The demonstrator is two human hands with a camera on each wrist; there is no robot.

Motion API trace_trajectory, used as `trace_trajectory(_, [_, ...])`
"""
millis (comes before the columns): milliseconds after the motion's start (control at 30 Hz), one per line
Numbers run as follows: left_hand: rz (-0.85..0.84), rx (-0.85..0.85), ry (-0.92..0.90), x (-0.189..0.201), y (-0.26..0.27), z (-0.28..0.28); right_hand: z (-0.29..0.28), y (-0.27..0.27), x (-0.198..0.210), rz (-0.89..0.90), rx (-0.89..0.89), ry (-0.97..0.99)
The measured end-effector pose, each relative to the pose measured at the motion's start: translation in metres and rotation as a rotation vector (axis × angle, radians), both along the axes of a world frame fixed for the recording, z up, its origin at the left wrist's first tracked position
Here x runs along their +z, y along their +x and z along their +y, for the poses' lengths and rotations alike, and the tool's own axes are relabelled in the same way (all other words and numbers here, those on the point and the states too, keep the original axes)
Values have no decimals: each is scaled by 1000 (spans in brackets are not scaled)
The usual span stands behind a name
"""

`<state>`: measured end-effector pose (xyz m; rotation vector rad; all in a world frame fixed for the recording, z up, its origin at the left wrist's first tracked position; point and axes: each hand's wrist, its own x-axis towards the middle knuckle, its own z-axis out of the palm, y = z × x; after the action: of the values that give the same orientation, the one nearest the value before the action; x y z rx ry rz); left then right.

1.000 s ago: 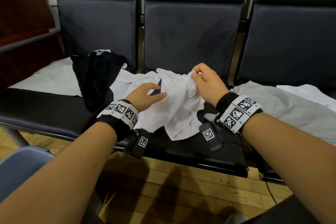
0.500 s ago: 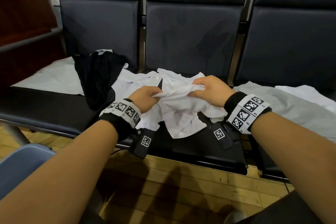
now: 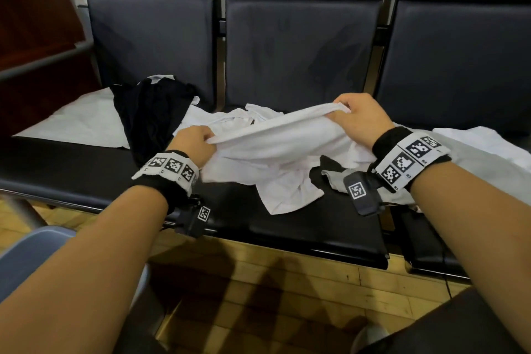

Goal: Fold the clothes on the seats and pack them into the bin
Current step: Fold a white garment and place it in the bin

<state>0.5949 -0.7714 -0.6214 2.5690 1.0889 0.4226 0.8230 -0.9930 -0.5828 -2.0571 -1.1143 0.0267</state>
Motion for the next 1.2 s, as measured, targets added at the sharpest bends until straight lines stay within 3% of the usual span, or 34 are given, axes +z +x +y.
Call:
trace_trajectory(133, [31, 38, -38, -3, -5, 11, -4, 10, -14, -75, -50, -231])
trace_trajectory(300, [114, 16, 0, 3, -9, 16, -9, 23, -21, -164, -246, -214])
trace_trajectory(367, [-15, 12, -170, 5, -12, 19, -14, 30, -19, -170, -284, -199])
trace_trajectory(467, [-274, 24, -585, 7, -13, 16, -21, 41, -18, -142, -275, -289])
trace_trajectory(533, [-248, 39, -607, 7, -12, 15, -26, 44, -18, -92, -246, -392])
trace_trajectory(600, [-267, 61, -638, 4, -10, 16, -30, 46, -19, -16, -265, -438])
trace_trajectory(700, [-493, 84, -1020, 9, -7, 12, -25, 44, -24, 186, -288, -345])
trace_trajectory(800, [-640, 47, -1314, 24, 3, 20, -4, 47, -24, 808, -302, 62])
trace_trajectory(833, [-640, 20, -1310, 32, 10, 24, 4, 52, -19, 937, -320, 161])
trace_trajectory(900, [-588, -23, -1191, 48, 27, 36, 22, 67, -4, 935, -331, 191])
trace_trajectory(1033, [-392, 33, -817, 97, 70, 56, 57, 117, 42, 603, -256, 23])
trace_trajectory(1133, [-331, 20, -438, 144, 92, 76, 65, 112, 104, 312, -279, 41])
trace_trajectory(1200, [-382, -43, -293, 178, 97, 82, 64, 106, 145, 85, -268, 115])
